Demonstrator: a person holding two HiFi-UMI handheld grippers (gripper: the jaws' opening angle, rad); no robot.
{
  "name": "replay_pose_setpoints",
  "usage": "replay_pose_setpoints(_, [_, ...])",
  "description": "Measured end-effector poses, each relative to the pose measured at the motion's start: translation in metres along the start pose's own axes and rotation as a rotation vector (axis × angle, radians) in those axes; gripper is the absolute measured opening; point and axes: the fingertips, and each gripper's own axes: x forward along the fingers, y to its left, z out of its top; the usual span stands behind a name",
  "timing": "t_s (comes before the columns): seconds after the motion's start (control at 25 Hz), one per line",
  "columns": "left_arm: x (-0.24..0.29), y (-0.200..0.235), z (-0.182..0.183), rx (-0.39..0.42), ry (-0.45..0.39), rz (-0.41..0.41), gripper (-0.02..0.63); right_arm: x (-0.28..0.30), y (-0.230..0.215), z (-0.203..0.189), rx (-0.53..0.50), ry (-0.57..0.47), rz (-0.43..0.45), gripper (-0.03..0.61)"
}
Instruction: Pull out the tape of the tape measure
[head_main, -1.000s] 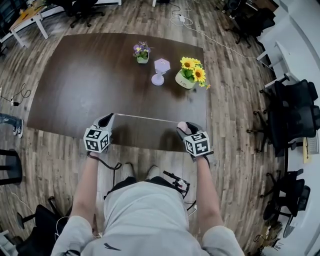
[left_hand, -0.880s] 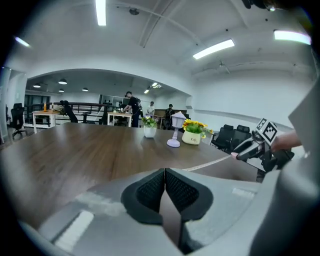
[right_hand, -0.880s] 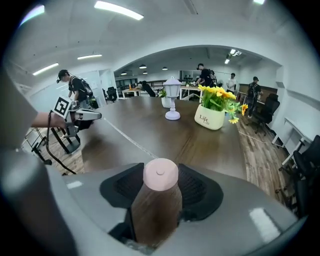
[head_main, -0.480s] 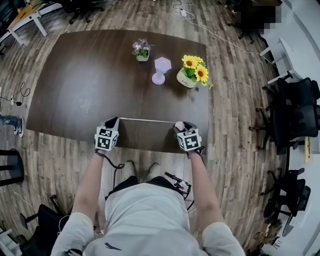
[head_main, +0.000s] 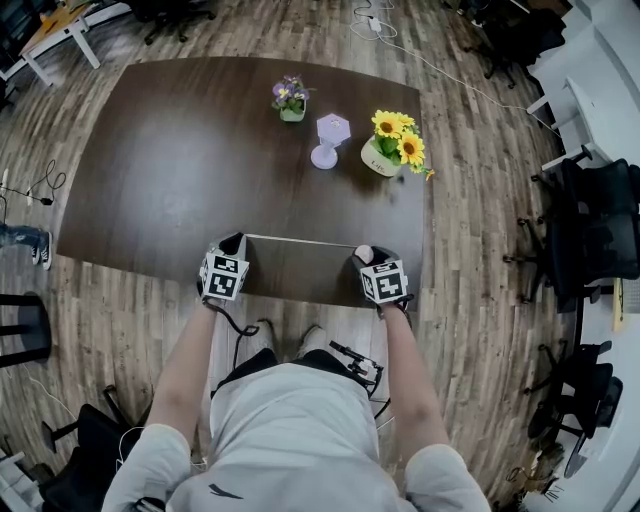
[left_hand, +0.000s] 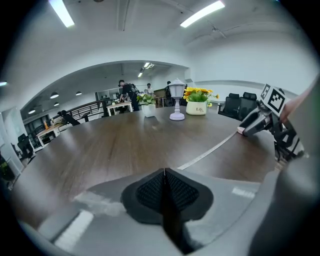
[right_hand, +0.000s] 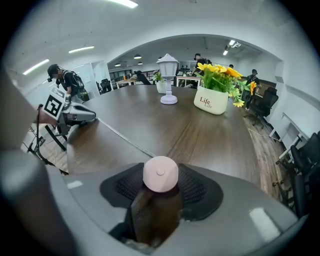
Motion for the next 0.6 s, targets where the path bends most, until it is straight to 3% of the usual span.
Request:
replay_pose_setpoints(0.12, [-0.002,-0.004,-0.001,-0.002,0.018,-0.009,0.023,-0.002,0.000,-0.002,-0.001,0.020,0.006,0.221])
replay_pose_setpoints(0.28, [-0.004,-0.007,-0.001,-0.010,0.023,-0.036,0.114,-0.003,0.000,0.001,0.015,0.016,0.025,0.243])
replay_pose_setpoints(0.32, [-0.005,-0.004,-0.001,-0.016,0.017,-0.029,0.131,-0.005,-0.001,0.003,0.022,0.000,0.022,0.280])
replay_pose_setpoints(0.44, [-0.019,0.004,0.002,-0.045,-0.015,0.000,0.144,-0.021,-0.004,0.013,0.030,-0.071,-0.008,0.299])
replay_pose_setpoints(0.6, [-0.053,0.008,0.027,-0.077,-0.141,0.008,0.144,-0.062,0.006,0.042,0.012,-0.228,-0.017,0.303])
